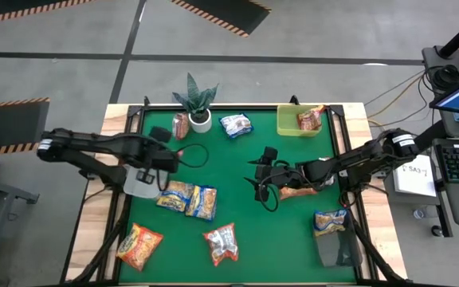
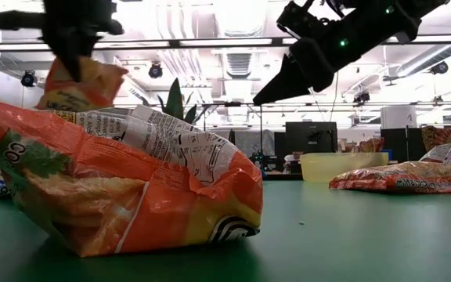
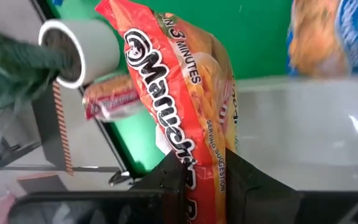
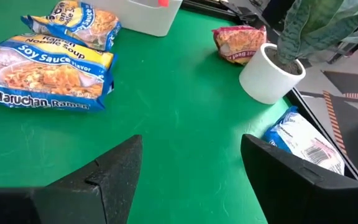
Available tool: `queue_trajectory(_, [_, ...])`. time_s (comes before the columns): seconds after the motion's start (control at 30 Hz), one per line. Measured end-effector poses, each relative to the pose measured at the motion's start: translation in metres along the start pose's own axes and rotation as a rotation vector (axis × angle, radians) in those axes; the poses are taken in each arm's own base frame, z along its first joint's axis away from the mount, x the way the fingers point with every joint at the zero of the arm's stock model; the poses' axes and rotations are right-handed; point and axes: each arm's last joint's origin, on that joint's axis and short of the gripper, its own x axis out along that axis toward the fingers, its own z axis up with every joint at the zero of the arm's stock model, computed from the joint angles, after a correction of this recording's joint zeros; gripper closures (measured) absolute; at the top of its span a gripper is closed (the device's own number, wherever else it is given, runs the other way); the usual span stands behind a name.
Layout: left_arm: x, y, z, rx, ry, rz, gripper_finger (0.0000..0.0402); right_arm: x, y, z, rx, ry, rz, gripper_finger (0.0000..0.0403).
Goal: Sort Maruchan noodles
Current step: Put the orange noodle pack into the white bin
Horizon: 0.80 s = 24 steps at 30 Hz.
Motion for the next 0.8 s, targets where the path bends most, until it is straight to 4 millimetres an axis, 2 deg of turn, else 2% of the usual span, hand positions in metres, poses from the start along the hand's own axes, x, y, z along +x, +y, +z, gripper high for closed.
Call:
queue_trajectory(0.17, [0.013,-0.013,-0.029,0.060,0.026,0.062,0.0365,0.000,0.000,0.000,0.001,-0.003,0.000,0.0139])
queue_trajectory(0.33, [0.027,-0.025,-0.042,0.022,0.051,0.054,0.0365,0.000,-0.001,0.000,0.003,-0.004,-0.002,0.0138])
queue_trajectory(0.53, [0.040,-0.032,-0.041,-0.061,0.028,0.047,0.0365,0.001,-0.003,0.001,0.009,-0.005,-0.010,0.0142])
queue_trajectory(0.8, [0.060,-0.043,-0.039,-0.059,0.039,0.030,0.0365,0.002,-0.004,0.001,0.008,-0.005,-0.012,0.0138])
